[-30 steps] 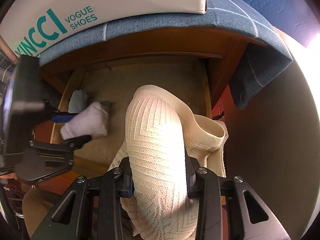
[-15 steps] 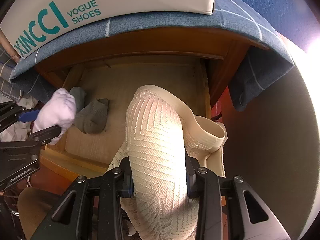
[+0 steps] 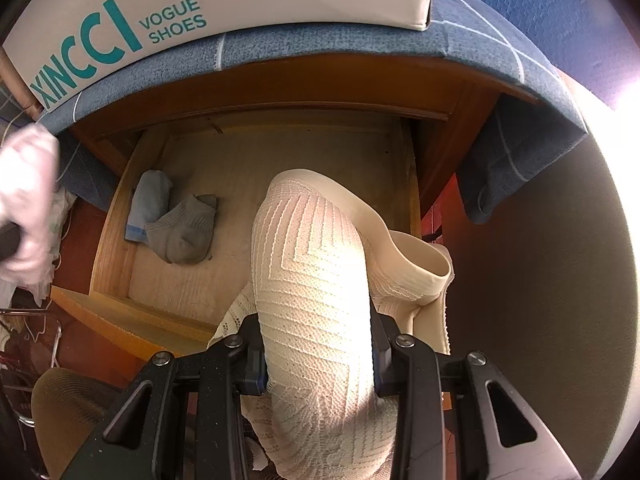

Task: Take underwear out of drawer
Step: 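Lift the white sock and carry it over the white box with the left gripper, then lower the white sock into the box and open the left gripper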

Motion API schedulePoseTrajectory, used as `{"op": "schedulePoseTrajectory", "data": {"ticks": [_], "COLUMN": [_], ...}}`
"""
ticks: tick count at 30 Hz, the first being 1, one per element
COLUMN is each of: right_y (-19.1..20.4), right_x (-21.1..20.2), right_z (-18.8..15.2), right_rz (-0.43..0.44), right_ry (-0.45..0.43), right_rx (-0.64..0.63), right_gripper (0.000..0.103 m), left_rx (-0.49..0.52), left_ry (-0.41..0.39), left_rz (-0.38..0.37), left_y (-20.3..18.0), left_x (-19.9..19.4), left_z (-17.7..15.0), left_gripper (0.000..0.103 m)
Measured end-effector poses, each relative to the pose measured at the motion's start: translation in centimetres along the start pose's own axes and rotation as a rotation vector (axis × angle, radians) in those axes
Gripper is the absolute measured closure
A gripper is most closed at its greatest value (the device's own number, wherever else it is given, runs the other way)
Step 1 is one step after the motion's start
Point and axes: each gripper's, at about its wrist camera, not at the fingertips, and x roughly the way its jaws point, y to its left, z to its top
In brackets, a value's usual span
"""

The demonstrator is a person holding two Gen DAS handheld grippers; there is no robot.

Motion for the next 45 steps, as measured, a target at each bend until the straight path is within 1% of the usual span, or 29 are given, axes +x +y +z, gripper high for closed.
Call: {"op": "schedulePoseTrajectory", "data": {"ticks": [4, 9, 14, 18, 20, 21, 23, 27, 31, 36, 39, 45], "right_y": [-0.1, 0.0, 0.3, 0.4, 0.4, 0.4, 0.4, 0.1, -0.1, 0.0, -0.1, -0.1], "right_x": [0.0, 0.0, 0.0, 0.0, 0.0, 0.0, 0.0, 0.0, 0.1, 0.2, 0.2, 0.3], "right_z": [0.0, 0.0, 0.0, 0.0, 0.0, 0.0, 0.0, 0.0, 0.0, 0.0, 0.0, 0.0], "right_rz": [0.002, -0.002, -0.006, -0.008, -0.009, -0.010, -0.009, -0.004, 0.003, 0.001, 0.005, 0.007], "right_ry": [0.001, 0.002, 0.004, 0.006, 0.006, 0.007, 0.007, 0.007, 0.008, 0.014, 0.015, 0.019], "right_rx": [0.001, -0.004, -0.010, -0.011, -0.012, -0.013, -0.014, -0.011, -0.003, -0.009, -0.005, -0.007], "right_gripper": [0.070, 0.070, 0.070, 0.070, 0.070, 0.070, 0.070, 0.070, 0.070, 0.070, 0.070, 0.070], "left_rx": [-0.055, -0.076, -0.099, -0.103, -0.106, -0.106, -0.123, -0.161, -0.186, -0.206, -0.225, -0.236], "left_ry": [-0.056, -0.153, -0.243, -0.270, -0.276, -0.268, -0.263, -0.222, -0.191, -0.149, -0.140, -0.126], "left_rz": [-0.041, -0.063, -0.005, 0.050, 0.083, 0.087, 0.081, 0.057, 0.072, 0.080, 0.065, 0.082], "left_y": [1.0, 2.4, 3.9, 5.0, 5.3, 5.5, 6.0, 6.9, 7.4, 7.6, 7.7, 7.7], "left_x": [-3.8, -8.9, -12.4, -13.3, -12.8, -12.4, -11.7, -8.9, -6.4, -3.4, -1.9, 0.3], "left_z": [0.6, 2.1, 4.8, 7.9, 9.2, 9.8, 11.1, 13.2, 14.5, 15.2, 15.4, 15.5], "left_gripper": [0.062, 0.062, 0.062, 0.062, 0.062, 0.062, 0.062, 0.062, 0.062, 0.062, 0.062, 0.061]}}
